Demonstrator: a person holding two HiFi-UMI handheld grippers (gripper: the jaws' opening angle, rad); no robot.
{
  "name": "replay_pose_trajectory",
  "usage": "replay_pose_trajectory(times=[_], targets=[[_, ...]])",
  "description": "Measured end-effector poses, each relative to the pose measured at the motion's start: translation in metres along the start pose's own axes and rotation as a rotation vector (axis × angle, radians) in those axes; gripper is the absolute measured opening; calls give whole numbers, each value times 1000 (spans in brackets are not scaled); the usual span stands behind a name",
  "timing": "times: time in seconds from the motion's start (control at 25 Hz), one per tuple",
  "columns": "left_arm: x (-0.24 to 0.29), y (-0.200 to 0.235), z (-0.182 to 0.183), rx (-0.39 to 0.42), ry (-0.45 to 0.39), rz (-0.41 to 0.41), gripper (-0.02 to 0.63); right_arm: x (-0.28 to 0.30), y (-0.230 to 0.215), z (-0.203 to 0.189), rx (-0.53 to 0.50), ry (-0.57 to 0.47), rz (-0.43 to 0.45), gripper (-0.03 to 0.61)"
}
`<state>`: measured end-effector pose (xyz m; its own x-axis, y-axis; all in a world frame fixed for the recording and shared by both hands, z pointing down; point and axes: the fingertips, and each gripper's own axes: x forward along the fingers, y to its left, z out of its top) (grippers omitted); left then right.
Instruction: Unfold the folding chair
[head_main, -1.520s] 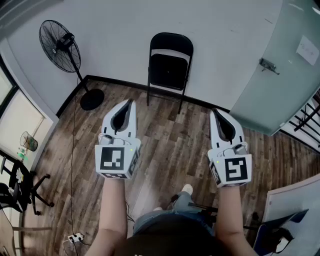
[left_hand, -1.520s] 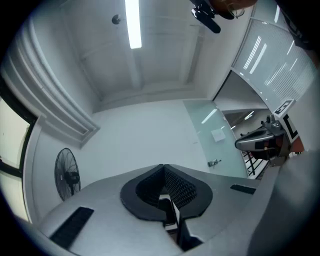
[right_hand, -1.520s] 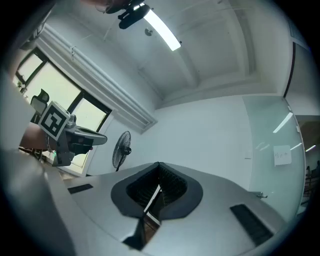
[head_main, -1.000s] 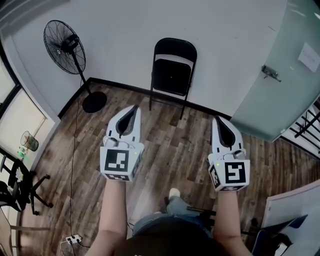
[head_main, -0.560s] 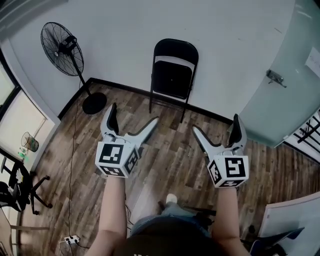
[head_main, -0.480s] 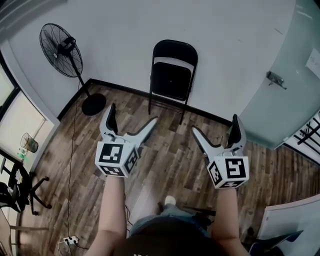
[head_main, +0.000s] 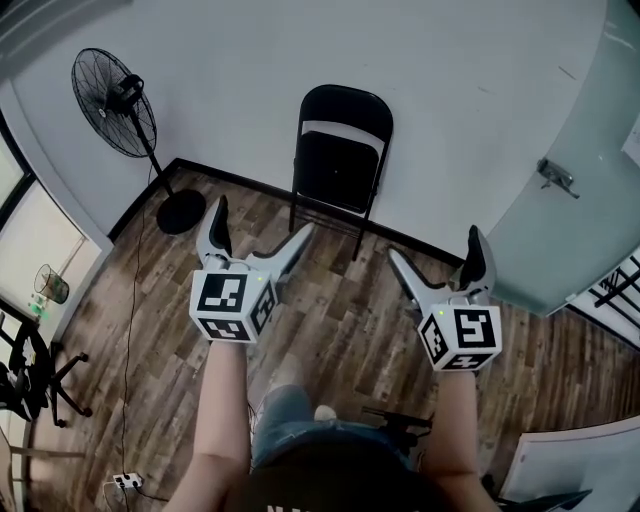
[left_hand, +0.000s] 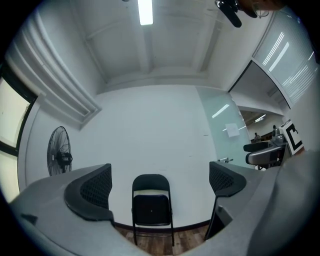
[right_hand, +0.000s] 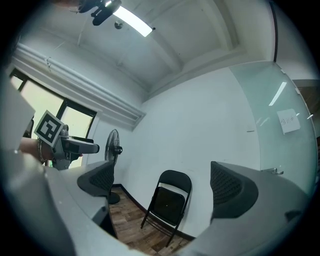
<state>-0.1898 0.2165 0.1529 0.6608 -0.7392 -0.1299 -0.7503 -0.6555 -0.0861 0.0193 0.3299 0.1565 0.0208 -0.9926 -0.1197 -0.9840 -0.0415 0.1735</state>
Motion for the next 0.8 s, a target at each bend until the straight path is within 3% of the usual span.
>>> replay_pose_trajectory(times=[0.44,0.8], targets=[[97,38,-21,36,25,-14,571,87,-35,-27,11,37,-41,574],[229,102,-51,20,49,-48,569,221,-56,-44,-17,42,-64,574]])
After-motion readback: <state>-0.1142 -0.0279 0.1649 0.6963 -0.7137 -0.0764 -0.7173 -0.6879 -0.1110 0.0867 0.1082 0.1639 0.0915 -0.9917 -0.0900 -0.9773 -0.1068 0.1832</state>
